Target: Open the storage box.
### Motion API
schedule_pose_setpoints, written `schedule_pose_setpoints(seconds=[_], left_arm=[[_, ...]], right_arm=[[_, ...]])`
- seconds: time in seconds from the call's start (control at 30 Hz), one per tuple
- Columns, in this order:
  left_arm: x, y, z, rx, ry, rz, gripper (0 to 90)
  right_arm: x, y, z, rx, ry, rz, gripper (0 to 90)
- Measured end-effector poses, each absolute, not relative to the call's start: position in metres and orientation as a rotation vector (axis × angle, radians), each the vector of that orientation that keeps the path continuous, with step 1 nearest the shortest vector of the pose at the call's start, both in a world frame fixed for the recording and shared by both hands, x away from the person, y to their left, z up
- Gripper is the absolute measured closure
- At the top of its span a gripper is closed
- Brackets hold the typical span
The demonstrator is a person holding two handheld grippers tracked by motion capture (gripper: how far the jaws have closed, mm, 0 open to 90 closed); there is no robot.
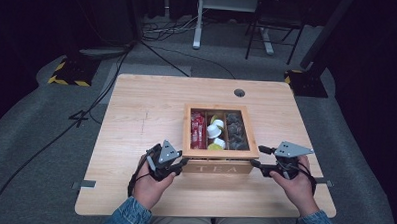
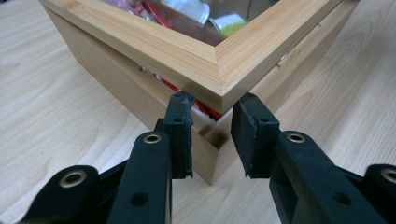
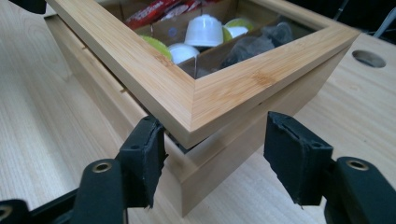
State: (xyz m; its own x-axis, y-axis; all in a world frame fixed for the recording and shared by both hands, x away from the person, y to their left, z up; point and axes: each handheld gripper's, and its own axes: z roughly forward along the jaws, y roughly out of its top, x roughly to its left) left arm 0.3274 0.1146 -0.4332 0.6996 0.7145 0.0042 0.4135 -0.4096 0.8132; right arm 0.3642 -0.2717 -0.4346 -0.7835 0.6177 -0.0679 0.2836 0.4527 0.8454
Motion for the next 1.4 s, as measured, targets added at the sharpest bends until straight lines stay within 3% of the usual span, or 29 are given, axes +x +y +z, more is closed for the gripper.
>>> schedule_pose_setpoints(seconds=[0.13,0.43,1.4], left_arm=[[0.328,0.116,-0.43,2.011,0.86,0.46,66.9],[0.331,0.123,-0.43,1.965,0.896,0.496,53.6],[0.325,0.183,-0.455,2.006,1.128,0.572,41.9]], right_arm=[[0.368,-0.27,-0.425,0.712,2.335,1.249,37.8],[0.374,-0.268,-0.411,0.636,2.333,1.242,37.7],[0.411,-0.265,-0.355,0.578,2.261,1.378,40.5]])
